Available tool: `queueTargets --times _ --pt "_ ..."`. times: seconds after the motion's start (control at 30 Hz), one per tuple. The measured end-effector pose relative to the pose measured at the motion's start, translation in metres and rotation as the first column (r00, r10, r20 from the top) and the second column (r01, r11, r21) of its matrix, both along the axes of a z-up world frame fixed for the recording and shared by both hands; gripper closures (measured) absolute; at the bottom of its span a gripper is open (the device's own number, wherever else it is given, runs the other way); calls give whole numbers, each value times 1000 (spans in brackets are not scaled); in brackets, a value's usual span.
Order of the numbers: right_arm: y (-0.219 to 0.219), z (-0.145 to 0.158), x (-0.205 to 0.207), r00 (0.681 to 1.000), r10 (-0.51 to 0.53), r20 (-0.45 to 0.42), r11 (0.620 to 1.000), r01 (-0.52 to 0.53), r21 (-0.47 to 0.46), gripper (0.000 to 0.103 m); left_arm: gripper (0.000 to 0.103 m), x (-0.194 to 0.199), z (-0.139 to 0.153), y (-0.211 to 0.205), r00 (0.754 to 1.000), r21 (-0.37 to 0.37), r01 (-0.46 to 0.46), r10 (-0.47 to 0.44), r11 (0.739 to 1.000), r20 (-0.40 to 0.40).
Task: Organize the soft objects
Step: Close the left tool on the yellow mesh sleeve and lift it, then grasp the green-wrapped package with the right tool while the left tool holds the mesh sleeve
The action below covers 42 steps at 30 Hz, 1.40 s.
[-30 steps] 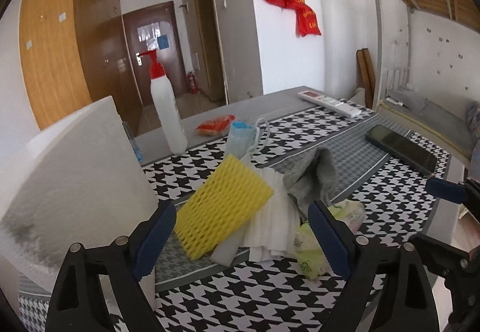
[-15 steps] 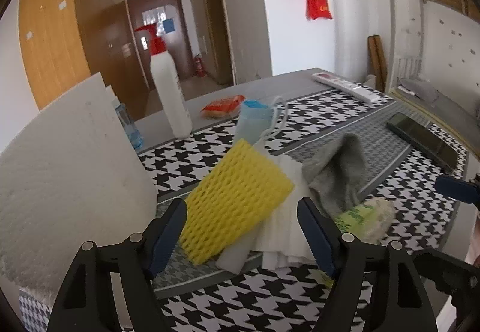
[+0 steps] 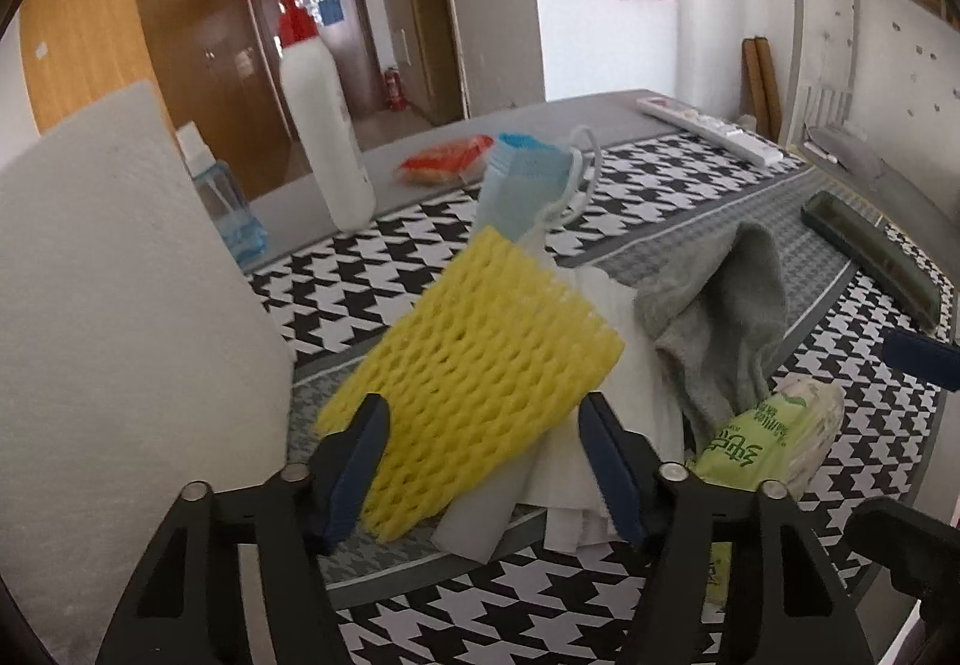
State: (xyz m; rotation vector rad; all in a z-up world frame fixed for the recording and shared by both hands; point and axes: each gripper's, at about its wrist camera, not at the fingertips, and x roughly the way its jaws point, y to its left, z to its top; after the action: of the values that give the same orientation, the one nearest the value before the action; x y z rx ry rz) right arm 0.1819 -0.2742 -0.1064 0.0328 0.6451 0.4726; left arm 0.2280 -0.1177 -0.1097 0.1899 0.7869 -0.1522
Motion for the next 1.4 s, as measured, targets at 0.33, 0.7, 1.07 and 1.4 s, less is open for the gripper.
queueTargets --times 0.33,0.7,1.07,1.4 --pt "2 -4 8 1000 8 -19 1000 -8 -5 6 71 3 3 8 1000 -75 8 -11 997 -29" --pt "9 -4 15 998 43 -39 999 -43 -3 6 92 -11 18 10 998 -129 49 -44 990 36" --pt "30 -7 18 995 76 -60 996 -79 -49 6 92 -31 33 16 994 -154 67 -53 986 94" --pt "38 -14 16 993 70 -93 994 -77 -76 6 92 -44 40 20 989 -175 98 -77 980 126"
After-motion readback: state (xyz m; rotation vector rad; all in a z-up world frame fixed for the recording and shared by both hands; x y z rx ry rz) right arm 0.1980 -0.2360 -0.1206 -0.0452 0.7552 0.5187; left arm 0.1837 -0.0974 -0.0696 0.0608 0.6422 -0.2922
